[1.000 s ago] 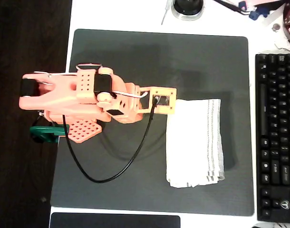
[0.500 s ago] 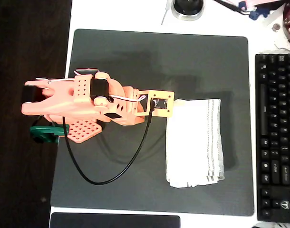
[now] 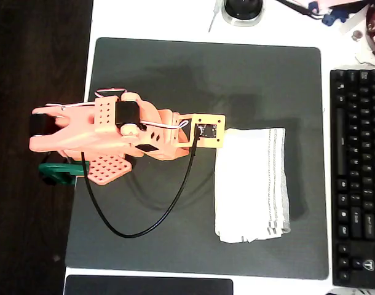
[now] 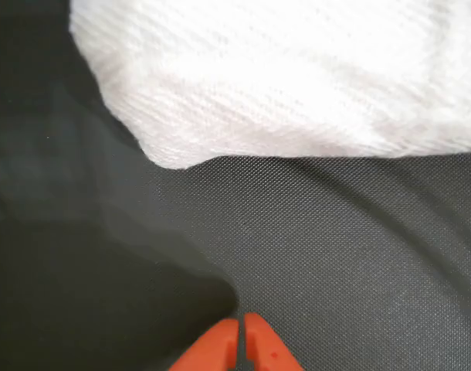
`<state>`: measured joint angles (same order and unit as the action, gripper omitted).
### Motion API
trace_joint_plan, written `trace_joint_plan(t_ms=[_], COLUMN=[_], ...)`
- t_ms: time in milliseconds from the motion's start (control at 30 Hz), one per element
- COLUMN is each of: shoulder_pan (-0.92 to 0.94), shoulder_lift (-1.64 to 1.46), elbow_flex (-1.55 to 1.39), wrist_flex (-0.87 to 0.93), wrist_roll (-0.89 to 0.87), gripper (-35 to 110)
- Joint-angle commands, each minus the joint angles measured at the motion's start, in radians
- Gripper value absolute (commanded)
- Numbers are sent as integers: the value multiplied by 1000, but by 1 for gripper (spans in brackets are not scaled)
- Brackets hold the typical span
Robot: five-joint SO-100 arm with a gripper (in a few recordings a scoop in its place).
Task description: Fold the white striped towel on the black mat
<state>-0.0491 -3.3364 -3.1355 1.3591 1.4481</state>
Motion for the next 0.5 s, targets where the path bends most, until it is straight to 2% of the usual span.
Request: trace_joint_plan(t_ms=[0, 467], shoulder_pan=[-11, 3], shoulder_lift=[-23, -23], elbow_flex=[-21, -21], wrist_flex=[15, 15], wrist_roll=[8, 8], gripper=[1, 1])
